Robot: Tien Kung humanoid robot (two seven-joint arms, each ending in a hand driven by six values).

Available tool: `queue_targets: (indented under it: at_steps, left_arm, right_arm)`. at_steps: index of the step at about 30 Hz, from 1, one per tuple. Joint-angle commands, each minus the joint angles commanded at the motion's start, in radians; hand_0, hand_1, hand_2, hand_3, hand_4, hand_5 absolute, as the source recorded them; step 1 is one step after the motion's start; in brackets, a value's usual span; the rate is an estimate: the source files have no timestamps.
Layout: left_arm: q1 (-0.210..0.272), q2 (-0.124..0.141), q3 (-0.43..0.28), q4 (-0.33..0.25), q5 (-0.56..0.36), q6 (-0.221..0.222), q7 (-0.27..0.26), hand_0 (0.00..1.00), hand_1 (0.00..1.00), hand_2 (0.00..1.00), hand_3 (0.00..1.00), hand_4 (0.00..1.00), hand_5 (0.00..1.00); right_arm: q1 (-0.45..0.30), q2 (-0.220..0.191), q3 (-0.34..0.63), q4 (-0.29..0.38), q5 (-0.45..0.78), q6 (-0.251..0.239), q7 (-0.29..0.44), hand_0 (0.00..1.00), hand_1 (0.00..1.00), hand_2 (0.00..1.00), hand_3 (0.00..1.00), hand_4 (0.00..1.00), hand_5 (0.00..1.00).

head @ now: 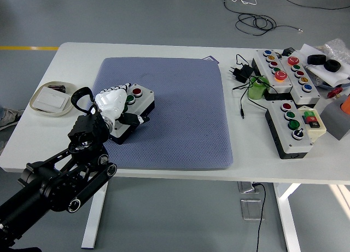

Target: Pick up the button,place it on the desk,press the button,press the button

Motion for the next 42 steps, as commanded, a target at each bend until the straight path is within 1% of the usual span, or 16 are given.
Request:
queue_targets:
  at_steps: [5, 6, 9, 11, 12, 15, 17, 18, 23, 24, 29, 30, 35, 36, 41, 42]
  left_arm:
    - [-0.026, -0.01, 0.001, 0.042, 0.003, -0.029, 0.0, 0.841, 0.939, 0.985, 0.998, 0.99, 0.319]
    - [-0.027, -0.01, 0.001, 0.045, 0.003, -0.031, 0.0, 0.776, 0.903, 0.97, 0.998, 0.981, 0.297]
    - [-0.04, -0.018, 0.004, 0.081, -0.01, -0.048, 0.0, 0.776, 0.903, 0.97, 0.998, 0.981, 0.297]
    - [-0.044, -0.021, 0.004, 0.096, -0.015, -0.052, 0.0, 0.776, 0.903, 0.97, 0.998, 0.981, 0.297]
    - [-0.046, -0.022, 0.004, 0.102, -0.017, -0.054, 0.0, 0.733, 0.878, 0.968, 0.998, 0.969, 0.27]
    - [-0.055, -0.025, 0.004, 0.131, -0.029, -0.048, 0.0, 0.733, 0.878, 0.968, 0.998, 0.969, 0.27]
    - [-0.057, -0.026, 0.005, 0.138, -0.03, -0.044, 0.0, 0.733, 0.878, 0.968, 0.998, 0.969, 0.27]
    - [-0.06, -0.026, 0.006, 0.144, -0.028, -0.039, 0.0, 0.591, 0.757, 0.869, 0.998, 0.916, 0.196]
    - [-0.066, -0.027, 0.011, 0.153, -0.007, -0.022, 0.0, 0.591, 0.757, 0.869, 0.998, 0.916, 0.196]
    - [-0.068, -0.027, 0.012, 0.154, 0.0, -0.02, 0.0, 0.57, 0.59, 0.66, 0.944, 0.768, 0.015]
    - [-0.07, -0.026, 0.018, 0.158, 0.015, -0.022, 0.0, 0.57, 0.59, 0.66, 0.944, 0.768, 0.015]
    - [-0.07, -0.026, 0.019, 0.159, 0.015, -0.024, 0.0, 0.511, 0.45, 0.433, 0.787, 0.675, 0.002]
    - [-0.069, -0.023, 0.024, 0.164, 0.003, -0.025, 0.0, 0.511, 0.45, 0.433, 0.787, 0.675, 0.002]
    - [-0.069, -0.022, 0.025, 0.165, -0.006, -0.027, 0.0, 0.36, 0.32, 0.299, 0.702, 0.645, 0.002]
    - [-0.068, -0.015, 0.028, 0.164, -0.016, -0.031, 0.0, 0.36, 0.32, 0.299, 0.702, 0.645, 0.002]
    - [-0.068, -0.014, 0.028, 0.163, -0.016, -0.031, 0.0, 0.299, 0.247, 0.208, 0.429, 0.581, 0.002]
  right_arm:
    - [0.0, -0.001, 0.003, 0.0, -0.005, -0.001, 0.0, 0.652, 0.528, 0.573, 0.613, 0.317, 0.423]
    - [0.0, -0.001, 0.003, 0.0, -0.005, -0.001, 0.0, 0.652, 0.527, 0.572, 0.613, 0.315, 0.421]
    - [-0.001, -0.002, 0.005, 0.0, -0.009, -0.002, 0.0, 0.652, 0.527, 0.572, 0.613, 0.315, 0.421]
    - [-0.001, -0.002, 0.005, 0.0, -0.011, -0.002, 0.0, 0.652, 0.527, 0.572, 0.613, 0.315, 0.421]
    - [-0.001, -0.002, 0.004, 0.0, -0.012, -0.002, 0.0, 0.652, 0.526, 0.567, 0.613, 0.316, 0.419]
    - [0.0, -0.002, 0.011, 0.0, -0.024, -0.003, -0.001, 0.652, 0.526, 0.567, 0.613, 0.316, 0.419]
    - [0.0, -0.002, 0.011, 0.0, -0.025, -0.003, -0.001, 0.652, 0.526, 0.567, 0.613, 0.316, 0.419]
    - [0.0, -0.003, 0.011, 0.0, -0.025, -0.003, -0.001, 0.652, 0.526, 0.566, 0.613, 0.315, 0.418]
    - [0.0, -0.003, 0.013, 0.0, -0.029, -0.004, -0.002, 0.652, 0.526, 0.566, 0.613, 0.315, 0.418]
    - [0.0, -0.003, 0.012, 0.0, -0.029, -0.003, -0.002, 0.652, 0.521, 0.563, 0.612, 0.316, 0.418]
    - [0.0, -0.004, 0.014, 0.0, -0.034, -0.003, -0.002, 0.652, 0.521, 0.563, 0.612, 0.316, 0.418]
    - [0.0, -0.004, 0.014, 0.0, -0.035, -0.003, -0.002, 0.653, 0.521, 0.56, 0.612, 0.316, 0.417]
    - [0.0, -0.004, 0.017, 0.0, -0.04, -0.003, -0.002, 0.653, 0.521, 0.56, 0.612, 0.316, 0.417]
    - [0.0, -0.003, 0.018, 0.0, -0.04, -0.003, -0.002, 0.653, 0.52, 0.558, 0.612, 0.315, 0.416]
    - [0.001, -0.003, 0.02, 0.0, -0.044, -0.003, -0.002, 0.653, 0.52, 0.558, 0.612, 0.315, 0.416]
    - [0.001, -0.003, 0.021, 0.0, -0.044, -0.003, -0.002, 0.653, 0.52, 0.558, 0.612, 0.315, 0.415]
